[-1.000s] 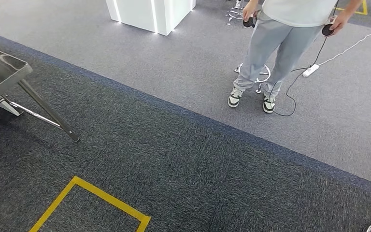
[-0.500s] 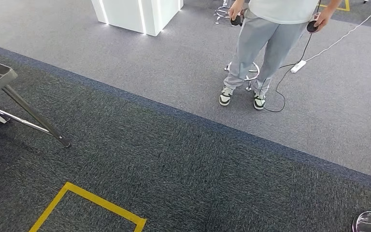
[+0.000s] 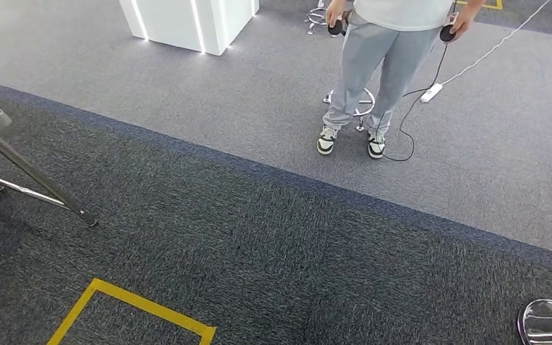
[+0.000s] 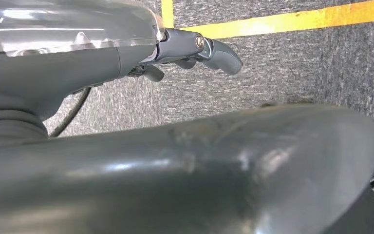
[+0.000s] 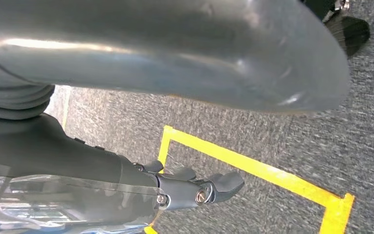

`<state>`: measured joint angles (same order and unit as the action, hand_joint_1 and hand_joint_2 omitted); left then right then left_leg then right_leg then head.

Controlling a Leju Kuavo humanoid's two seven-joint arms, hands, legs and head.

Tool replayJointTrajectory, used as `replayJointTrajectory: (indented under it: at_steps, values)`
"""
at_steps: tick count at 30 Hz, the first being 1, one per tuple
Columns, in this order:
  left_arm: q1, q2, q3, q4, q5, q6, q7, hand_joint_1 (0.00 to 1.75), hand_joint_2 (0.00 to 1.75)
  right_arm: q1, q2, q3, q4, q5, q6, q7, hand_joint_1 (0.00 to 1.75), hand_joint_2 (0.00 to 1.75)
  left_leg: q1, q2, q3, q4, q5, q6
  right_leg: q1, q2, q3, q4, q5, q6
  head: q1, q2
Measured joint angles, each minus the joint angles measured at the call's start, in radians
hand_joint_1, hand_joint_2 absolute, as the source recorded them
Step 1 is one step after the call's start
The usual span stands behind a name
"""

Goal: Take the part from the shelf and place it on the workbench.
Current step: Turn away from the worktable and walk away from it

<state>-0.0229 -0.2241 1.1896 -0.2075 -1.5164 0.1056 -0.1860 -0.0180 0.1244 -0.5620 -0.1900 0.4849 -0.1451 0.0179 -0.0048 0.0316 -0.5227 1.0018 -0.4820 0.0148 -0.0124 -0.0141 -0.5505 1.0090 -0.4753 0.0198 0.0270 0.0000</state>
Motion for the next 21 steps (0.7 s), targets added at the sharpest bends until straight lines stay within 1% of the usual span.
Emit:
replayJointTrajectory:
  at_steps: [2, 3, 4, 6, 7, 8, 9, 10, 11, 12, 13, 14, 15, 17, 18, 19, 21]
  values:
    - [-0.001, 0.0, 0.001, 0.0, 0.0, 0.001, 0.001, 0.0, 0.0, 0.0, 0.0, 0.0, 0.0, 0.001, 0.002, 0.0, 0.0, 0.0, 0.004, -0.002, -0.002, 0.012, -0.011, -0.012, -0.002, 0.005, 0.001, -0.004, 0.004, -0.013, 0.0, 0.0]
    - [-0.001, 0.0, 0.002, 0.0, 0.0, 0.001, 0.002, 0.0, 0.0, 0.0, 0.001, 0.0, 0.0, 0.002, 0.002, 0.0, 0.0, 0.0, 0.005, -0.007, -0.012, 0.038, -0.03, -0.016, -0.003, 0.006, 0.001, -0.007, 0.006, -0.019, -0.001, 0.0]
    - [0.0, 0.0, 0.003, 0.0, 0.0, 0.002, 0.003, 0.0, 0.0, 0.0, 0.001, 0.0, 0.0, 0.004, 0.003, 0.0, 0.0, 0.0, 0.007, -0.013, -0.034, 0.087, -0.061, -0.02, -0.003, 0.008, 0.002, -0.008, 0.008, -0.025, -0.002, 0.0]
    - [0.001, 0.0, 0.004, 0.0, 0.0, 0.003, 0.005, 0.0, 0.0, 0.0, 0.001, -0.001, 0.0, 0.006, 0.003, 0.001, 0.0, 0.0, 0.009, -0.02, -0.098, 0.226, -0.13, -0.024, 0.001, 0.012, -0.001, -0.008, 0.008, -0.033, -0.003, 0.0]
    - [0.001, 0.0, 0.004, 0.0, 0.0, 0.003, 0.006, 0.0, 0.0, 0.0, 0.001, -0.001, 0.0, 0.007, 0.003, 0.001, 0.0, 0.0, 0.009, -0.021, -0.125, 0.282, -0.148, -0.024, 0.003, 0.016, -0.001, -0.007, 0.008, -0.034, -0.003, 0.0]
    - [0.002, 0.0, 0.004, 0.0, 0.0, 0.003, 0.007, 0.0, 0.0, 0.001, 0.001, -0.002, 0.0, 0.008, 0.003, 0.002, 0.0, 0.0, 0.009, -0.022, -0.136, 0.304, -0.145, -0.023, 0.004, 0.02, -0.001, -0.006, 0.008, -0.034, -0.003, 0.0]
    - [0.002, 0.0, 0.004, 0.0, 0.0, 0.003, 0.008, 0.0, 0.0, 0.001, 0.001, -0.002, 0.0, 0.01, 0.003, 0.002, 0.0, 0.0, 0.009, -0.022, -0.128, 0.283, -0.122, -0.022, 0.004, 0.025, -0.001, -0.006, 0.007, -0.034, -0.003, 0.0]
    - [0.002, 0.0, 0.004, 0.0, 0.0, 0.004, 0.008, 0.0, 0.0, 0.0, 0.001, -0.002, 0.0, 0.011, 0.003, 0.002, 0.0, 0.0, 0.009, -0.023, -0.101, 0.225, -0.084, -0.019, 0.005, 0.031, 0.001, -0.004, 0.007, -0.033, -0.003, 0.0]
    - [0.002, 0.0, 0.004, 0.0, 0.0, 0.004, 0.008, 0.0, 0.0, 0.0, 0.001, -0.003, 0.0, 0.011, 0.003, 0.002, 0.0, 0.0, 0.009, -0.029, -0.067, 0.15, -0.048, -0.016, 0.005, 0.036, 0.002, -0.003, 0.006, -0.031, -0.003, 0.0]
    - [0.001, 0.0, 0.004, 0.0, 0.0, 0.004, 0.009, 0.0, 0.0, 0.0, 0.001, -0.003, 0.0, 0.012, 0.003, 0.002, 0.0, 0.0, 0.008, -0.034, -0.037, 0.082, -0.021, -0.013, 0.006, 0.041, 0.002, -0.001, 0.004, -0.028, -0.003, 0.0]
    - [0.0, 0.0, 0.005, 0.0, 0.0, 0.005, 0.009, 0.0, 0.0, 0.0, 0.001, -0.004, 0.0, 0.012, 0.003, 0.001, 0.0, 0.0, 0.007, -0.039, -0.017, 0.037, -0.007, -0.009, 0.007, 0.044, 0.002, 0.001, 0.003, -0.023, -0.002, 0.0]
    - [0.0, 0.0, 0.005, 0.0, 0.0, 0.005, 0.009, 0.0, 0.0, 0.0, 0.001, -0.005, 0.0, 0.012, 0.003, 0.001, 0.0, 0.0, 0.006, -0.042, -0.01, 0.016, -0.005, -0.006, 0.007, 0.047, 0.001, 0.002, 0.003, -0.018, -0.002, 0.0]
    - [-0.001, 0.0, 0.005, 0.0, -0.001, 0.006, 0.009, 0.0, 0.0, 0.001, 0.001, -0.006, 0.0, 0.013, 0.002, 0.0, 0.0, 0.0, 0.003, -0.042, -0.009, 0.013, -0.005, -0.001, 0.007, 0.049, 0.0, 0.002, 0.004, -0.012, -0.002, 0.0]
    - [-0.001, 0.0, 0.006, 0.0, -0.001, 0.007, 0.009, 0.0, 0.0, 0.002, 0.0, -0.012, 0.0, 0.013, 0.001, -0.001, 0.0, 0.0, 0.004, -0.036, -0.006, 0.004, 0.002, 0.013, 0.003, 0.048, -0.002, 0.008, -0.001, 0.0, -0.002, 0.0]
    - [-0.002, 0.0, 0.006, 0.0, -0.001, 0.008, 0.009, 0.0, 0.0, 0.002, -0.001, -0.014, 0.0, 0.013, 0.0, -0.002, 0.0, 0.0, 0.005, -0.032, -0.004, -0.001, 0.007, 0.021, 0.002, 0.043, -0.011, 0.029, -0.017, 0.004, -0.001, 0.0]
    - [-0.002, 0.0, 0.007, 0.0, -0.001, 0.008, 0.009, 0.0, 0.0, 0.002, -0.002, -0.016, 0.0, 0.014, 0.0, -0.002, 0.0, 0.0, 0.006, -0.028, -0.003, -0.006, 0.011, 0.027, 0.001, 0.038, -0.03, 0.068, -0.043, 0.008, -0.001, 0.0]
    - [0.0, 0.0, 0.009, 0.0, -0.001, 0.009, 0.01, 0.0, 0.0, 0.001, -0.002, -0.019, 0.0, 0.014, -0.001, -0.004, 0.0, 0.0, 0.004, -0.021, -0.006, -0.007, 0.013, 0.032, -0.001, 0.028, -0.09, 0.194, -0.109, 0.013, 0.0, 0.0]
